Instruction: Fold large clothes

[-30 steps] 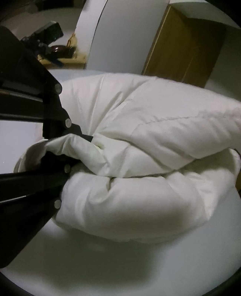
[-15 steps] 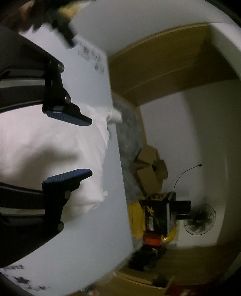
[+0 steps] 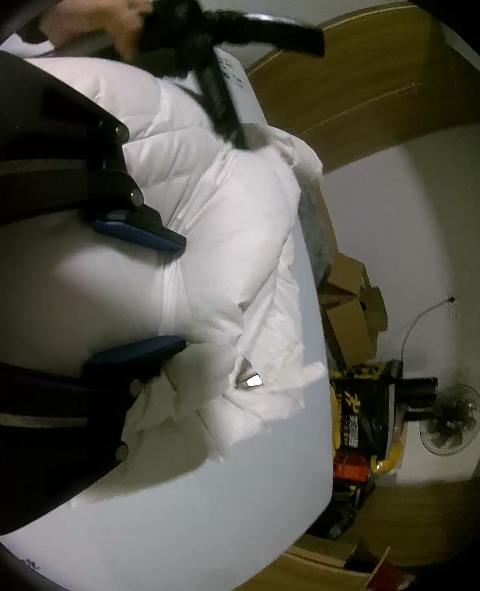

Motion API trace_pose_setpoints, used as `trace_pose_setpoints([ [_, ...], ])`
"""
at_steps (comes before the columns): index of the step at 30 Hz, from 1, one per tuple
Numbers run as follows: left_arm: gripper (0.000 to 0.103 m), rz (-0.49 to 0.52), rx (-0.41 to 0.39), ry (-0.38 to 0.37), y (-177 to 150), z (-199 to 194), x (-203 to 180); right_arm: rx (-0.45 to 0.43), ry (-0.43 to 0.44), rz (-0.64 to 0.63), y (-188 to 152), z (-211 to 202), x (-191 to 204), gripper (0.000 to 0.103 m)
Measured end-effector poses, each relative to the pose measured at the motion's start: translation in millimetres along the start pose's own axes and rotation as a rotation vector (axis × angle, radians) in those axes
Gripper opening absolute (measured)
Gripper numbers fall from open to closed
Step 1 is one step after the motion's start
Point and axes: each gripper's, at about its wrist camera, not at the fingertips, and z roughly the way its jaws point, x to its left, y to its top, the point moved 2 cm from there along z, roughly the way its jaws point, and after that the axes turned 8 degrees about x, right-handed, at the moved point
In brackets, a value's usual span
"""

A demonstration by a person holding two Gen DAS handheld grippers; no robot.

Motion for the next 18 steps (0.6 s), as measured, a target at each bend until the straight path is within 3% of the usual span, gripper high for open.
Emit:
trace_pose_setpoints([
  [4, 0.103, -0.041, 0.029, -0.011, -6, 18, 6, 0.022, 0.042, -0.001, 0, 28, 2, 0.048],
  [11, 0.103, -0.044, 0.053, -0.003, -14, 35, 8, 0.031, 0.02, -0.016, -6, 39, 10, 0.048],
  [18, 0.103, -0.071, 0.11, -0.086, -16, 45, 21, 0.029, 0.009, -0.014, -7, 41, 15, 0.049],
])
